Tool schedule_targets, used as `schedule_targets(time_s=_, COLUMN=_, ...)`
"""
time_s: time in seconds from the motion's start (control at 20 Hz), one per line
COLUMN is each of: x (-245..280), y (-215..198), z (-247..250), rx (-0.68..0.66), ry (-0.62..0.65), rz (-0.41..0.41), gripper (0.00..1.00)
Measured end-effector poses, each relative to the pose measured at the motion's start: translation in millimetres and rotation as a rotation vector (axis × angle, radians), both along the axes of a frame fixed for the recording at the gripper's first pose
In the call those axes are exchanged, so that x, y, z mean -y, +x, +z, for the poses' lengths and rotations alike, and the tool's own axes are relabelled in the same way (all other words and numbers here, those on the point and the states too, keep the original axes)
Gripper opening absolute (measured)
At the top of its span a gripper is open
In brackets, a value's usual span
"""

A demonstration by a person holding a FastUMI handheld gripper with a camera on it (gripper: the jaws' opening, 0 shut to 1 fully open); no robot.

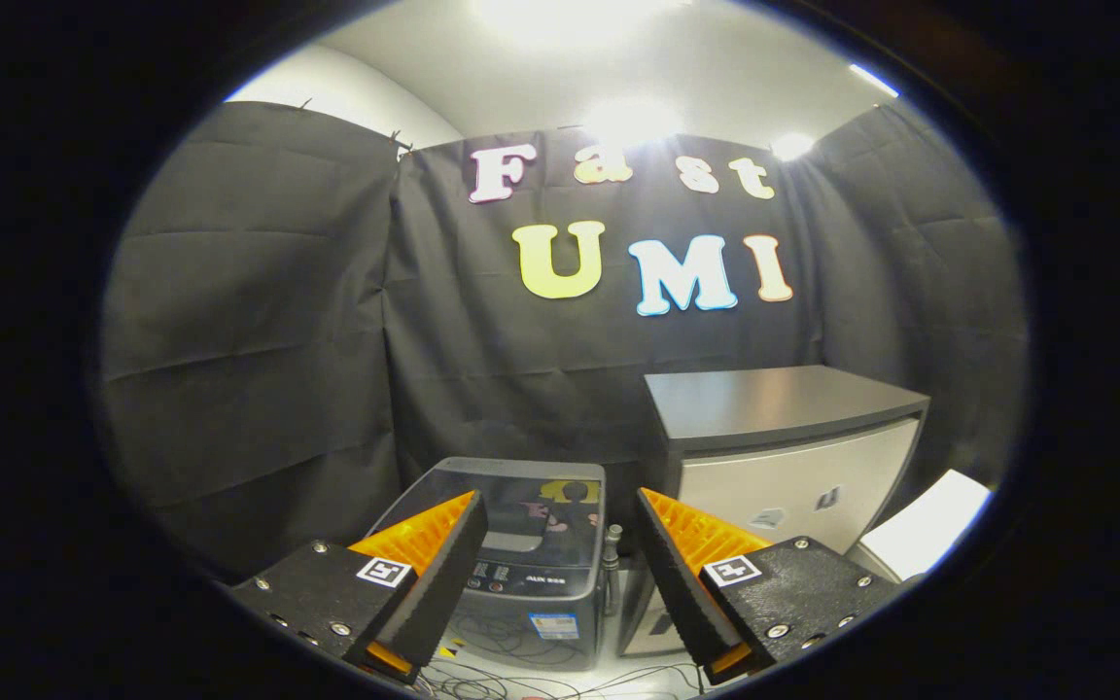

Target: Put the clothes into the washing machine and then close the washing machine lid.

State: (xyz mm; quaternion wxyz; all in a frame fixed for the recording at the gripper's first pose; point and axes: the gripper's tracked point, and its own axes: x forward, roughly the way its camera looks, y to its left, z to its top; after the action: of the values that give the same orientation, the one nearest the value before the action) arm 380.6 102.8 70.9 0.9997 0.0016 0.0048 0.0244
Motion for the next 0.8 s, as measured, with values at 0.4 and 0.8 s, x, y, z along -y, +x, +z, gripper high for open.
schedule_targets(time_s=0.4, x=15, y=-103, z=28, rx=0.047, ry=0.002, rz=-0.013, gripper=0.94)
schedule_targets(time_s=0.8, x=5, y=-142, z=31, rx=0.078, ry=-0.011, rz=-0.053, gripper=0.93)
